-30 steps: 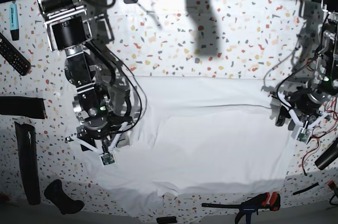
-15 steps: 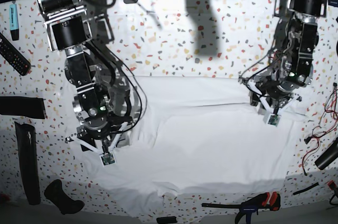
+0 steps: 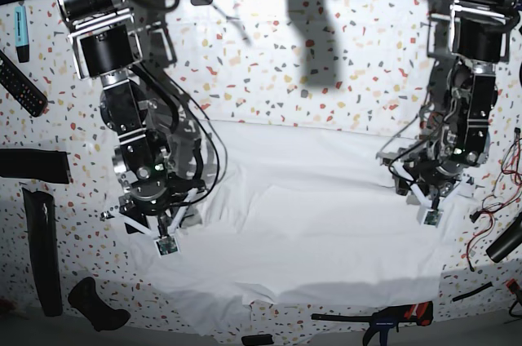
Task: Fold the T-shirt properly
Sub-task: 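Regrasp the shirt fabric with both grippers near the folded edge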
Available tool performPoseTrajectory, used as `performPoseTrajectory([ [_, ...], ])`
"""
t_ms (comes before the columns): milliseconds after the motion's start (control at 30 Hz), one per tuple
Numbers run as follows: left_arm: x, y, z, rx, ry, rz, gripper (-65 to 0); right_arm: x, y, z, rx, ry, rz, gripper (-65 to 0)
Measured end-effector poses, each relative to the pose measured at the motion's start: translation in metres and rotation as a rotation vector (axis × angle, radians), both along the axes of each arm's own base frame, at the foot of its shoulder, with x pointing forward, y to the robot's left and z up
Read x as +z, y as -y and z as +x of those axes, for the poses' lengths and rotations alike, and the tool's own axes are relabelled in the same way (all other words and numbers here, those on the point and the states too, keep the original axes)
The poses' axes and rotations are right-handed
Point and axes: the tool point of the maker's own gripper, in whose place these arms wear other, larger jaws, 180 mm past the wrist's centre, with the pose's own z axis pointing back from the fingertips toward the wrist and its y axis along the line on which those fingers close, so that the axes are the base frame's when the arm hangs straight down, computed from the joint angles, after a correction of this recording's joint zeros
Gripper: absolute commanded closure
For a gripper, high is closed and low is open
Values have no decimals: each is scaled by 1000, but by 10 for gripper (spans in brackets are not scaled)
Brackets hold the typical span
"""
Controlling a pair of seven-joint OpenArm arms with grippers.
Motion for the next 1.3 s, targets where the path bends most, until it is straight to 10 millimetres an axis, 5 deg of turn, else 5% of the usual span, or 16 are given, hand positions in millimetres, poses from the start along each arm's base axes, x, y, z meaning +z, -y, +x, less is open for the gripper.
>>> performPoseTrajectory([
  [200,14,3,13,-5,120,-26,-226,-1,0,-1,-3,-7,0,-297],
  [467,-16,-6,9,9,82,-40,-226,-3,1,-1,-8,-17,3,-297],
  [867,35,-9,55,15,155,-30,-225,-10,5,-6,-29,-63,-2,-297],
  [1067,33,-13,39,-12,144,-86,-226,-16,9,-18,-28,-76,-47,-297],
  [1300,17,-32,6,-15,122,-60,-226,-13,-22,-51,43,-36,45,-297],
])
